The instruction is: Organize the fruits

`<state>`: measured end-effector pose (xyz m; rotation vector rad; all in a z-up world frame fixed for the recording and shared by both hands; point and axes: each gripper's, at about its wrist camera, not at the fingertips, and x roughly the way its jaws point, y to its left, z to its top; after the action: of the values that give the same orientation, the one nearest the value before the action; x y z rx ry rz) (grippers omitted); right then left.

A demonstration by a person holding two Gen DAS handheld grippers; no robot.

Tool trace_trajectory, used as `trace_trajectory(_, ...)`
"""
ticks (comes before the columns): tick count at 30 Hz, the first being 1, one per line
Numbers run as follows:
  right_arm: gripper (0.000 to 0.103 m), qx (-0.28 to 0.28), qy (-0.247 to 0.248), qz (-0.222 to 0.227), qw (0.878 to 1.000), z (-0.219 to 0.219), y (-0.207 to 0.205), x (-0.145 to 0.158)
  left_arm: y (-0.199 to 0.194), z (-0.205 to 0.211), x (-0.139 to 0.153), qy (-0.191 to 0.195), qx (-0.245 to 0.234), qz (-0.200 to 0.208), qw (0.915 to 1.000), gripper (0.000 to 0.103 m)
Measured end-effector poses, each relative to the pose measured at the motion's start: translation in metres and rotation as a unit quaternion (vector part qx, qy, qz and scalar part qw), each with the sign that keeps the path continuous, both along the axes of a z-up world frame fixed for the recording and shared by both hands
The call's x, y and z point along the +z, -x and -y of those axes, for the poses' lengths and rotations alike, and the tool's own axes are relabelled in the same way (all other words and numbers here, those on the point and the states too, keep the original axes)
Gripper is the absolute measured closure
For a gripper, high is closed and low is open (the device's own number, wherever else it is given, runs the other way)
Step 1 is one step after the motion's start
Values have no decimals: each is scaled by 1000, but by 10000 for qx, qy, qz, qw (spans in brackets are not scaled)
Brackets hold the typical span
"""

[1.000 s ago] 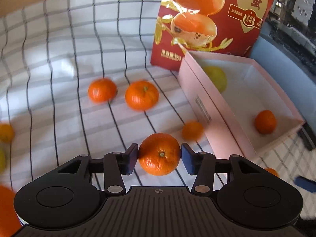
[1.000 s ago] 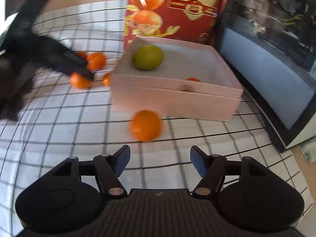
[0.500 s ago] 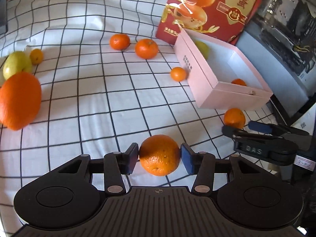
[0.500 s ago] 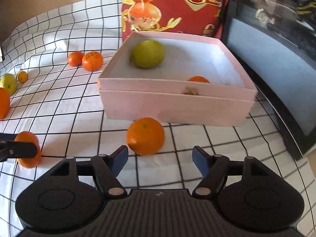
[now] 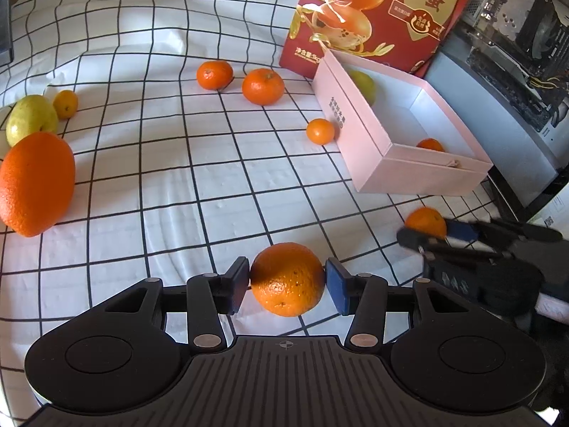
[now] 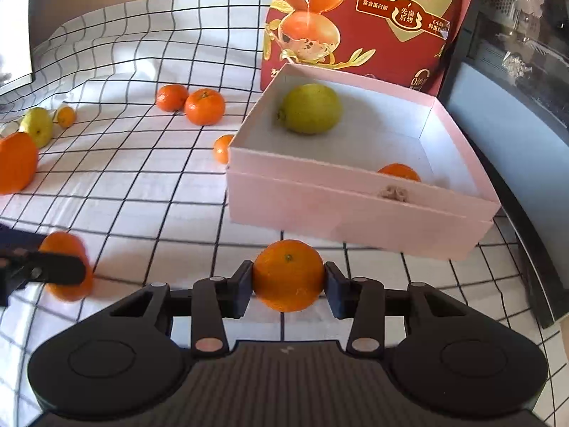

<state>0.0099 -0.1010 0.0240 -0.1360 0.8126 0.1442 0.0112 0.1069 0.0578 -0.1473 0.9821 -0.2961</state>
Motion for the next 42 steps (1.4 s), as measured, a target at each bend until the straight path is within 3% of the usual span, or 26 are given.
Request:
trace_trajectory(9, 61, 322, -28, -111, 9994, 4, 33, -1, -8, -1, -3, 100, 92, -89, 9999, 50)
trace_trajectory(12, 50, 320, 27, -123, 9994, 5, 36, -3, -10, -1, -5, 177, 80, -171, 9997, 50)
trace_trajectory(14, 37, 237, 46, -73, 9997, 5, 37, -5, -11, 0, -5, 168, 77, -165, 9997, 50)
trace_trajectory(27, 14, -110, -364, -101, 9992, 26, 36, -12, -13, 4, -6, 90, 15, -171, 9998, 50)
trace_trajectory(31, 0, -201, -365, -142, 9990, 28, 36, -16, -13, 6, -5, 42, 21, -169, 9998, 50)
trace_trajectory(36, 0, -325, -364, -91, 9988, 27, 38, -18, -15, 6, -12, 260, -61, -399, 9988, 50)
trace_trajectory(42, 0, -280, -337, -186, 9989, 28, 38, -17, -12, 9, -9, 145, -52, -369, 9992, 51)
